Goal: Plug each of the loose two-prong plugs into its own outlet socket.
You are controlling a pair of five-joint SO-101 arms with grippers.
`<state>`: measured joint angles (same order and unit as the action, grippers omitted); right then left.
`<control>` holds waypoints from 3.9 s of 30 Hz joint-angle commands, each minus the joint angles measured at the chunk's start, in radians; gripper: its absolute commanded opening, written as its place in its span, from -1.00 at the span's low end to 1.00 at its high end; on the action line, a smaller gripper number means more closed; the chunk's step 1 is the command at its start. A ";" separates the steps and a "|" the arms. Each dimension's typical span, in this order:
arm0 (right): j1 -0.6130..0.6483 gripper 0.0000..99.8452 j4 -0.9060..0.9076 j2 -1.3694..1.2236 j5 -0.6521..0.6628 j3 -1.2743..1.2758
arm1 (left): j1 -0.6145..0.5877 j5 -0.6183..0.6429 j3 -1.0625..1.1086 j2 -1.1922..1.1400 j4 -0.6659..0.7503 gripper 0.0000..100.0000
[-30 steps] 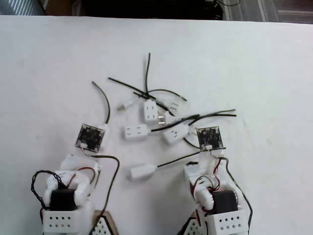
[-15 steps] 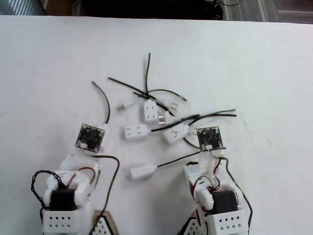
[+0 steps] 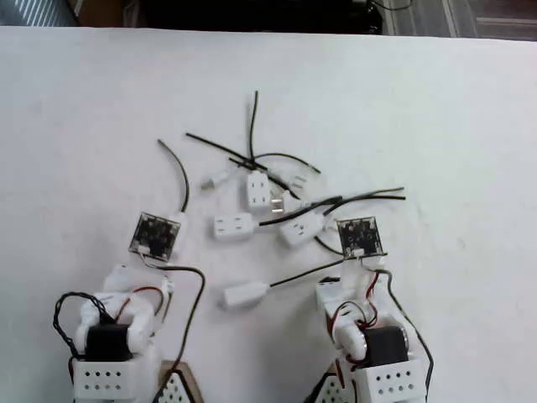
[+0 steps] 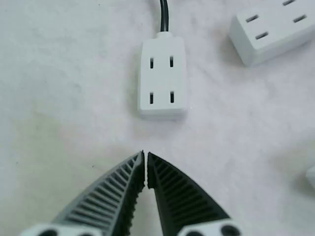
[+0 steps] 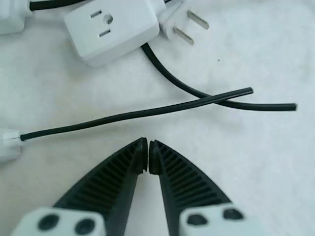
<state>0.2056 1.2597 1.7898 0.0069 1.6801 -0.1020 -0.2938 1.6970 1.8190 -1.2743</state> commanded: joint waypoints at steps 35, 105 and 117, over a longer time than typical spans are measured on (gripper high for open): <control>-0.056 -0.96 -0.091 -0.541 -0.048 -0.704 | 0.005 -0.012 -0.058 -0.007 0.138 -0.93; 0.090 -0.46 -0.127 -1.547 0.479 -1.071 | 0.004 -0.014 -0.037 -0.007 0.160 -0.92; -0.001 -0.46 -0.165 -1.883 0.482 -1.277 | 0.004 -0.014 -0.021 -0.007 0.164 -0.92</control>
<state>0.2133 1.1109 -0.0683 0.4795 0.4618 -0.1036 -0.3000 1.6724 1.8098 -1.1301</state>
